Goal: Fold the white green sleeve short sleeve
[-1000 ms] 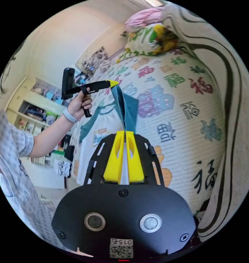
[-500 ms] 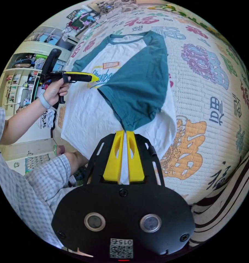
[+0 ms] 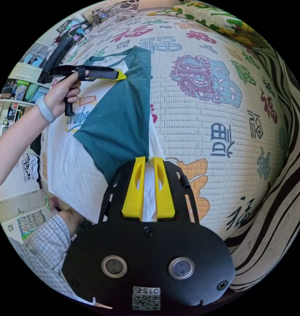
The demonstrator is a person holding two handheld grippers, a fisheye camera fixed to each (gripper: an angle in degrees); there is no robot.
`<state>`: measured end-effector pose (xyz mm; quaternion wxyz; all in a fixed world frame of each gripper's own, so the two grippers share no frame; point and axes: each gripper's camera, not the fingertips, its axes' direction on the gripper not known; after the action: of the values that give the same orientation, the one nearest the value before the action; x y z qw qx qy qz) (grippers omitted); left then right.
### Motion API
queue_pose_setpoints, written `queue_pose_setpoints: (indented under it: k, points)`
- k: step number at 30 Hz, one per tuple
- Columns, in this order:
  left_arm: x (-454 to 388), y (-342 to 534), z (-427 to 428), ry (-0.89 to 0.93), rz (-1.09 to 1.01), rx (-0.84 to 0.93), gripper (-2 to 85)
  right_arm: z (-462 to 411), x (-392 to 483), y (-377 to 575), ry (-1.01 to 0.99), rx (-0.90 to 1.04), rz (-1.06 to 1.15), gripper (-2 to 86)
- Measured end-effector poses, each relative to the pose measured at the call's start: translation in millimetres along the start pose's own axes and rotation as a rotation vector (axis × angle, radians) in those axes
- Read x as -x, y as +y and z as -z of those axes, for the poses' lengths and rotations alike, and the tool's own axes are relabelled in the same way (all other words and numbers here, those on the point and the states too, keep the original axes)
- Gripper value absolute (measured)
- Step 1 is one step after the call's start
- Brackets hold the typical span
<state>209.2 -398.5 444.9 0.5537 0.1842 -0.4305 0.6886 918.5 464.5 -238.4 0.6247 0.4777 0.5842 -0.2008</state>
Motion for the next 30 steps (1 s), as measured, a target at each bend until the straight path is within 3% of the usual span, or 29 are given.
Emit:
queue_pose_setpoints:
  k: [13,16,20,23,27,30]
  points:
    - [-11.0,74.4,106.2,0.01,0.029,-0.034,2.8,8.8,48.0,-44.1,-0.125,-0.113,0.022,5.8]
    - [-18.9,111.3,116.1,0.04,0.047,0.035,2.8,-5.9,80.4,-58.3,-0.195,-0.071,0.11,5.2]
    - [-8.0,157.3,123.0,-0.068,0.103,0.145,1.1,-47.6,119.7,-72.8,-0.209,0.092,0.183,2.1]
    - [3.6,181.3,144.0,-0.087,0.095,0.107,0.1,-53.6,135.5,-77.2,-0.173,0.064,0.201,0.4]
    - [25.3,200.9,167.5,0.017,0.163,0.047,-0.1,-55.1,142.7,-96.2,-0.237,0.111,0.126,-0.2]
    - [53.4,223.9,198.8,0.155,0.295,-0.045,0.8,-31.0,155.3,-114.2,-0.213,-0.005,0.101,-0.1]
